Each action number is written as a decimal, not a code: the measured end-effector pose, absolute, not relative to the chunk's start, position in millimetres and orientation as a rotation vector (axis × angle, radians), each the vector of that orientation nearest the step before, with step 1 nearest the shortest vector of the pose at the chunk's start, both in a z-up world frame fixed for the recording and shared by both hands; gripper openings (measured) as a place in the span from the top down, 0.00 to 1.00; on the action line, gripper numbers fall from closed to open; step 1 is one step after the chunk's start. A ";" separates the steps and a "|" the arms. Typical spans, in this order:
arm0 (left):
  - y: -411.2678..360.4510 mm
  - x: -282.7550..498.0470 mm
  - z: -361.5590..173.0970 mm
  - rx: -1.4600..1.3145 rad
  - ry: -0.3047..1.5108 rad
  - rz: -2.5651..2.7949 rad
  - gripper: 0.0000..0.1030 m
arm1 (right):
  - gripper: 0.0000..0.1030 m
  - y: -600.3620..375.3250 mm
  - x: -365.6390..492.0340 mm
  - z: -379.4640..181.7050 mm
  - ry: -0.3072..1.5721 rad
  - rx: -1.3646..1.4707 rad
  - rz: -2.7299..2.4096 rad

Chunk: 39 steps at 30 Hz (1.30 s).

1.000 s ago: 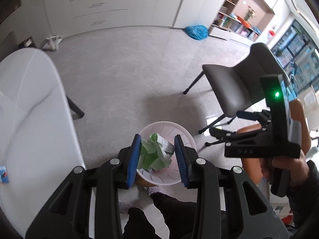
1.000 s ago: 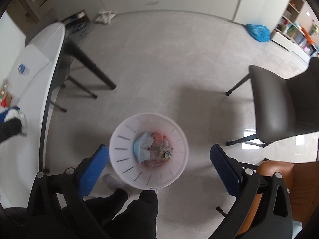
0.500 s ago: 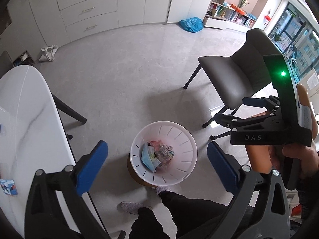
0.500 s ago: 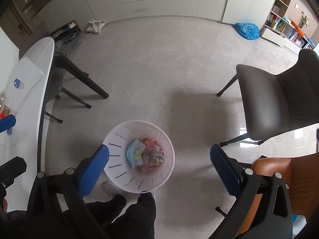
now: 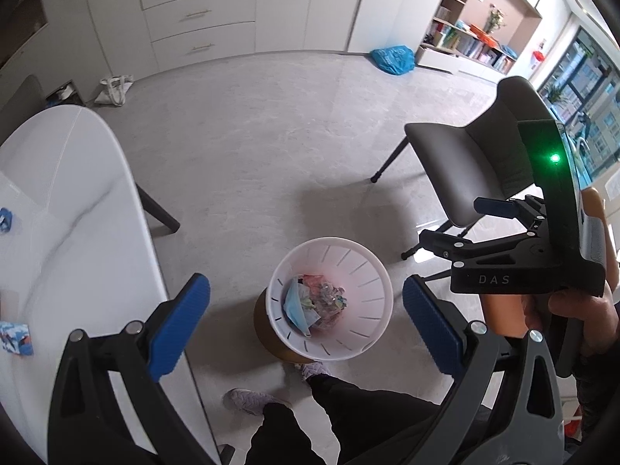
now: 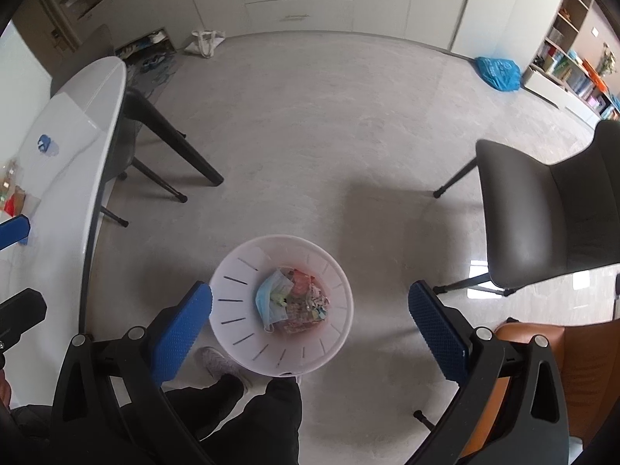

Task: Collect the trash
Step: 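Grasp the pink tissue with the left gripper while the right grasps the blue bird-print box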

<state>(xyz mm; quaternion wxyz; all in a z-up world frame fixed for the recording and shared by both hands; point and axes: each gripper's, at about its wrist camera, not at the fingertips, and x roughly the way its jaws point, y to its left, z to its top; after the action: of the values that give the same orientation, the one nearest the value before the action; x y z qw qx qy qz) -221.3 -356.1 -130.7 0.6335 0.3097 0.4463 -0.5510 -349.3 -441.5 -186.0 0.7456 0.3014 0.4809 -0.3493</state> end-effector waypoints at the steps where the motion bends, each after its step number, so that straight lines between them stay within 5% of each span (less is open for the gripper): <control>1: -353.3 -218.0 -129.3 0.702 1.019 -1.252 0.07 | 0.02 -439.3 -343.2 -183.9 1.052 0.650 -0.751; 39: -23.1 48.9 -124.8 0.154 1.122 -0.351 0.07 | 0.03 -185.4 101.0 -157.4 1.132 0.075 0.099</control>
<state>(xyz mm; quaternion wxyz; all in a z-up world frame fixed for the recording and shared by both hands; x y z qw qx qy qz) 48.9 -23.1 -124.8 0.8295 0.0725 0.5286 -0.1654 101.0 -185.4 -157.4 0.8422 0.0353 0.5360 0.0469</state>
